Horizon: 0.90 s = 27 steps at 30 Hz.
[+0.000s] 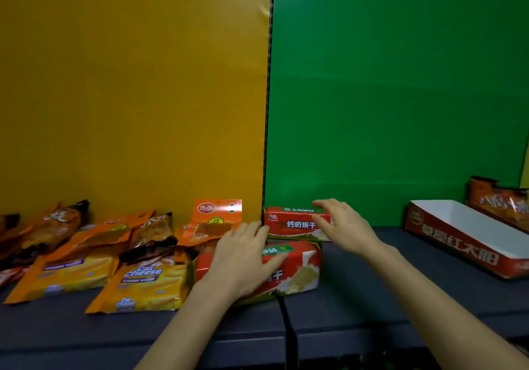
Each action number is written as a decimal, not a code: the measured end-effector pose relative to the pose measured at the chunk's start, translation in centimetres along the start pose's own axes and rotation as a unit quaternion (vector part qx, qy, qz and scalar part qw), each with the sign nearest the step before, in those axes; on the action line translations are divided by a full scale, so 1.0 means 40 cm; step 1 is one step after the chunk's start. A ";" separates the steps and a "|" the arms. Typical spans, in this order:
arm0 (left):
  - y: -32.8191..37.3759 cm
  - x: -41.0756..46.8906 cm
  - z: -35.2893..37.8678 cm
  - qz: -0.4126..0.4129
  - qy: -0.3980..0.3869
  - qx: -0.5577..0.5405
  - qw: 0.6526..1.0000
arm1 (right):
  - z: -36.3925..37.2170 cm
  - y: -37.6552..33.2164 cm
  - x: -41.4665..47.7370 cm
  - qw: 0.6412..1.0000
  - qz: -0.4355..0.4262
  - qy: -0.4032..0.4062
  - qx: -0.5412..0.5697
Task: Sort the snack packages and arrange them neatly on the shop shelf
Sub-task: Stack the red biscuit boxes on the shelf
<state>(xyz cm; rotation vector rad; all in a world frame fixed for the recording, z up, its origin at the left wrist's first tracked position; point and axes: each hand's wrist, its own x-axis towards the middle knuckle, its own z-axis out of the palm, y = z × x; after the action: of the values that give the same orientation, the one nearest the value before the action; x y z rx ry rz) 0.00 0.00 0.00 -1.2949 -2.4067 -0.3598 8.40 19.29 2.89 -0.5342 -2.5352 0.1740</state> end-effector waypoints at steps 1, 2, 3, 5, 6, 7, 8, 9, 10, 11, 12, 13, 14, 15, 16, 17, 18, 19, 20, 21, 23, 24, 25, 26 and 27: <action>0.005 0.015 0.005 -0.002 -0.015 0.012 1.000 | 0.009 0.016 0.025 1.000 0.003 -0.015 0.004; 0.010 0.027 0.012 -0.004 -0.024 0.023 0.999 | 0.017 0.033 0.049 1.000 0.004 -0.029 0.003; 0.011 0.038 0.017 -0.003 -0.037 0.034 0.999 | 0.030 0.053 0.080 0.999 0.003 -0.042 0.000; 0.009 0.057 0.023 -0.001 -0.062 0.053 0.997 | 0.053 0.080 0.133 0.997 0.001 -0.073 0.001; 0.010 0.059 0.025 0.002 -0.074 0.059 0.995 | 0.065 0.085 0.151 0.996 0.001 -0.088 0.007; 0.008 0.066 0.029 0.002 -0.082 0.062 0.995 | 0.081 0.098 0.174 0.995 -0.002 -0.100 0.016; 0.006 0.072 0.030 0.000 -0.082 0.064 0.995 | 0.092 0.106 0.194 0.994 -0.008 -0.110 0.024; 0.004 0.077 0.033 0.002 -0.087 0.059 0.994 | 0.106 0.118 0.213 0.992 -0.009 -0.120 0.034; 0.002 0.080 0.033 0.002 -0.096 0.058 0.994 | 0.121 0.128 0.229 0.991 -0.006 -0.127 0.040; 0.000 0.083 0.031 0.004 -0.100 0.057 0.993 | 0.138 0.139 0.244 0.991 -0.004 -0.129 0.039; 0.000 0.085 0.027 0.003 -0.108 0.059 0.992 | 0.152 0.148 0.254 0.991 0.002 -0.134 0.029; -0.002 0.087 0.026 0.004 -0.112 0.059 0.992 | 0.165 0.160 0.265 0.990 0.009 -0.138 0.018; -0.005 0.089 0.026 0.003 -0.119 0.058 0.991 | 0.174 0.169 0.273 0.989 0.019 -0.144 0.004; -0.008 0.090 0.027 0.003 -0.121 0.055 0.991 | 0.182 0.177 0.281 0.988 0.027 -0.149 -0.012; -0.008 0.091 0.027 -0.001 -0.129 0.053 0.990 | 0.186 0.182 0.288 0.987 0.032 -0.155 -0.029; -0.010 0.091 0.029 0.002 -0.130 0.049 0.990 | 0.187 0.186 0.296 0.985 0.035 -0.159 -0.048; -0.011 0.092 0.030 0.001 -0.135 0.045 0.990 | 0.186 0.187 0.303 0.984 0.035 -0.163 -0.067; -0.013 0.093 0.033 0.003 -0.136 0.043 0.990 | 0.186 0.187 0.310 0.982 0.033 -0.167 -0.084; -0.013 0.094 0.035 0.003 -0.139 0.045 0.989 | 0.185 0.185 0.315 0.980 0.030 -0.169 -0.100; -0.015 0.095 0.038 0.002 -0.139 0.046 0.989 | 0.187 0.184 0.319 0.979 0.026 -0.167 -0.111; -0.018 0.094 0.042 -0.001 -0.145 0.046 0.988 | 0.192 0.180 0.319 0.979 0.030 -0.161 -0.118; -0.017 0.092 0.042 -0.001 -0.148 0.048 0.988 | 0.195 0.178 0.315 0.980 0.039 -0.161 -0.109; -0.019 0.091 0.043 0.002 -0.144 0.053 0.988 | 0.198 0.175 0.310 0.981 0.047 -0.160 -0.095; -0.019 0.090 0.043 0.007 -0.137 0.058 0.989 | 0.199 0.171 0.303 0.982 0.054 -0.158 -0.085; -0.021 0.090 0.045 0.013 -0.129 0.062 0.990 | 0.199 0.169 0.294 0.984 0.059 -0.148 -0.081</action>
<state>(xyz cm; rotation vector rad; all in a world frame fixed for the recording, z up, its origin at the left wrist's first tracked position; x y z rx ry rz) -2.87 2.91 -0.03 -1.3880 -2.5708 -0.0336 -2.71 30.13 0.26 -0.7748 -2.8240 0.0967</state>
